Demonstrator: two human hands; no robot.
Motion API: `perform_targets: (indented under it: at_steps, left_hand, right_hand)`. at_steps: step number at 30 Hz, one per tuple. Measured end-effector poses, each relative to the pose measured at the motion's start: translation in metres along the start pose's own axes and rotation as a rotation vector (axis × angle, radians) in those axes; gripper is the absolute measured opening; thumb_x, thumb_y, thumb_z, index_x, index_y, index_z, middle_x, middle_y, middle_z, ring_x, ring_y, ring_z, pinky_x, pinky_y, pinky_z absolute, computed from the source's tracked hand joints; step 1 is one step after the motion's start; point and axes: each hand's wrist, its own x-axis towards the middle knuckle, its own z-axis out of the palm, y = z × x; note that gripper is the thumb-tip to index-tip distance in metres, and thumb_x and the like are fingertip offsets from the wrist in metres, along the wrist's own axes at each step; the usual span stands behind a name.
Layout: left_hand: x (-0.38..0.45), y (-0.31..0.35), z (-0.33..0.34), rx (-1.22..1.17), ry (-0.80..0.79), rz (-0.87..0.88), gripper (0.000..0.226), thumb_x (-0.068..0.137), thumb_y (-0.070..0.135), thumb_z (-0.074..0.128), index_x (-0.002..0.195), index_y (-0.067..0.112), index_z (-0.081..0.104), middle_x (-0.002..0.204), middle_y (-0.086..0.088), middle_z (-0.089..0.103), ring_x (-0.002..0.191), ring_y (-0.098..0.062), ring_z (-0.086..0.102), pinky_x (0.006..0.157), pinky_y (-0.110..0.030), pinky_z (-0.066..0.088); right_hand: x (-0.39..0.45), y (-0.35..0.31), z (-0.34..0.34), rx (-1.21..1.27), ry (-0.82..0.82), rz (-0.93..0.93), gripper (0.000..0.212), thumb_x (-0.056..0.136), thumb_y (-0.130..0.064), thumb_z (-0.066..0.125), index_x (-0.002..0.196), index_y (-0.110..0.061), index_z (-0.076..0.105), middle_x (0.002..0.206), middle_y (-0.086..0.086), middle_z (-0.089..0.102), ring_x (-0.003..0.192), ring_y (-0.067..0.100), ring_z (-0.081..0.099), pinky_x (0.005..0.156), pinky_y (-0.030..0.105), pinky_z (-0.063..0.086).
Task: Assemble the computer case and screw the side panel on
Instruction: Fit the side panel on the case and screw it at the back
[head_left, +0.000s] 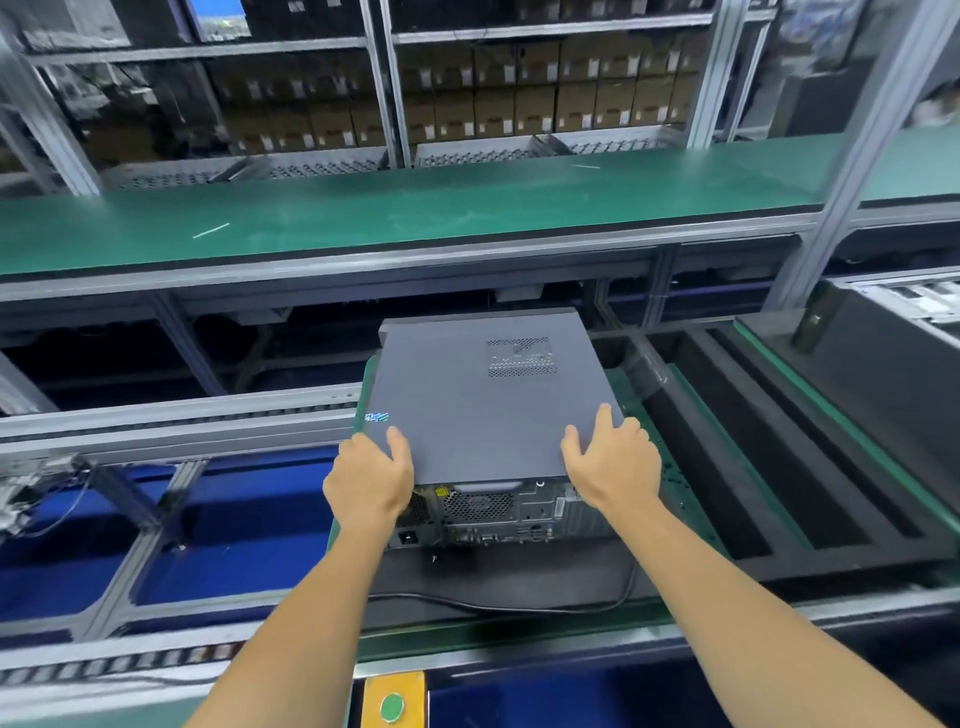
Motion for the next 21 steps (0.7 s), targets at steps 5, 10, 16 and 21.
perform_targets:
  at_steps: [5,10,16,21]
  left_hand:
    - [0.0031,-0.0027,0.0061,0.006,0.02,-0.002,0.051,0.089,0.049,0.031,0.078,0.004,0.051,0.076,-0.01,0.053,0.063,-0.029,0.05,0.06,-0.035,0.036]
    - [0.0025,-0.0021,0.0075,-0.021,0.015,-0.029,0.049,0.09,0.048,0.035,0.08,0.002,0.052,0.077,-0.01,0.052,0.062,-0.029,0.049,0.058,-0.035,0.036]
    - [0.0026,-0.0054,0.0014,-0.076,0.011,-0.029,0.049,0.091,0.048,0.031,0.082,0.004,0.05,0.081,-0.012,0.057,0.065,-0.029,0.051,0.06,-0.035,0.036]
    - [0.004,-0.0095,0.0047,-0.165,0.084,-0.048,0.053,0.09,0.051,0.024,0.077,0.008,0.052,0.075,-0.005,0.055,0.063,-0.025,0.047,0.061,-0.033,0.032]
  right_hand:
    - [0.0035,-0.0004,0.0066,-0.011,0.025,0.03,0.063,0.095,-0.053,0.037,0.133,-0.003,0.047,0.106,0.022,0.058,0.088,0.036,0.057,0.07,0.038,0.044]
    - [0.003,-0.0005,0.0068,-0.033,0.038,0.037,0.06,0.095,-0.05,0.04,0.134,-0.006,0.048,0.094,0.016,0.054,0.079,0.034,0.054,0.062,0.034,0.037]
    - [0.0019,0.0012,0.0047,-0.01,0.055,0.035,0.057,0.097,-0.046,0.037,0.14,-0.009,0.046,0.103,0.02,0.057,0.082,0.034,0.054,0.064,0.034,0.035]
    - [0.0028,0.0038,0.0052,0.025,0.061,0.037,0.055,0.098,-0.038,0.04,0.145,-0.009,0.045,0.11,0.024,0.059,0.088,0.035,0.057,0.07,0.037,0.039]
